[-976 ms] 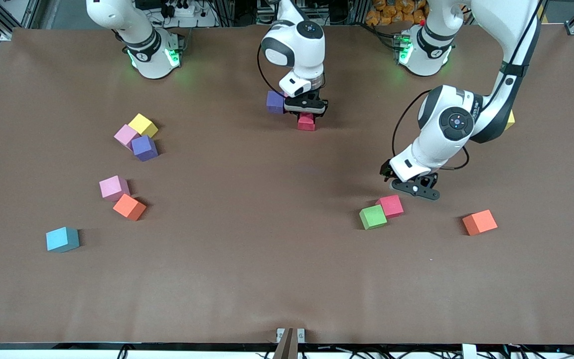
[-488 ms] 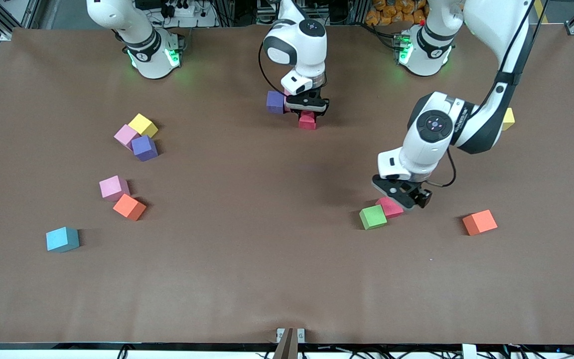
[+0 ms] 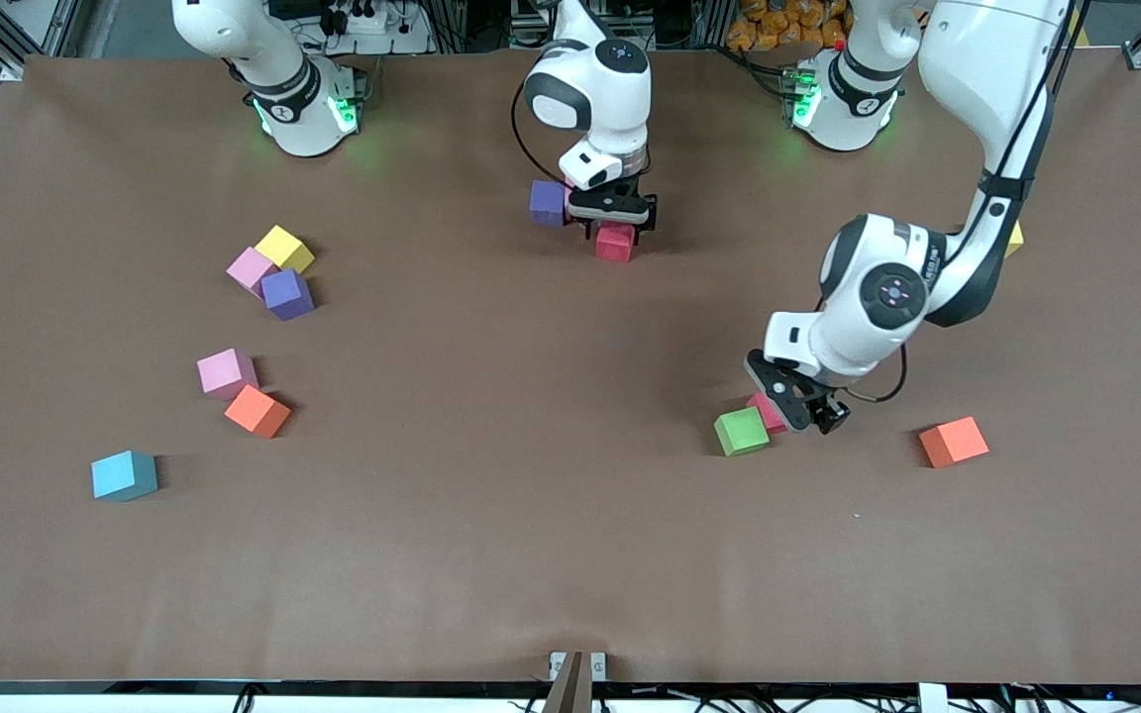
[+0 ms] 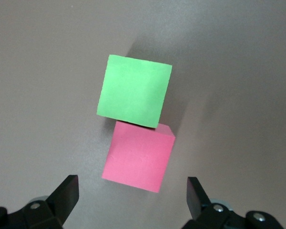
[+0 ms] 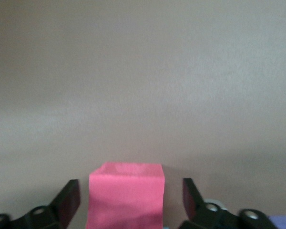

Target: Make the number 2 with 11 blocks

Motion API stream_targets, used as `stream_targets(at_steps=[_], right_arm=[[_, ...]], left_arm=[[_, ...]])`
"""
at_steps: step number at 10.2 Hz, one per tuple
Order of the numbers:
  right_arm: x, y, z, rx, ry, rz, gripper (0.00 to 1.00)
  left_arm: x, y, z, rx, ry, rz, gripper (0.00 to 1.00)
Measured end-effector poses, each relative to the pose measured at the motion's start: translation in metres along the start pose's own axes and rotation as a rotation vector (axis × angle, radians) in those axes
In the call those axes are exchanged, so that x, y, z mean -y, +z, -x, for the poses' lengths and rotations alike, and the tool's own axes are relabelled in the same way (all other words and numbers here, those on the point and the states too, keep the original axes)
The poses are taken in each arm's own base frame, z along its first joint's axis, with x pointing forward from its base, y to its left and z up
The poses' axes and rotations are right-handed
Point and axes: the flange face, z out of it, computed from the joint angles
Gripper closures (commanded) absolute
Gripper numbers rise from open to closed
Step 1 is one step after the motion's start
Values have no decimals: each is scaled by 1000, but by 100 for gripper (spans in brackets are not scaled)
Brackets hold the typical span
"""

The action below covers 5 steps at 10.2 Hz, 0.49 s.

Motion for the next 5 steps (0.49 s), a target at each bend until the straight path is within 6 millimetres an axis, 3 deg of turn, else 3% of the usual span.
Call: stream_targets(at_steps=[2,5], right_arm=[[-1,-7,-31,-14,-28,-3,0],[-30,-39,-128,19,-106,16,0]], left_arm=[[0,7,-8,0,44,4,0],[-4,19,-17,9,110,12,0]])
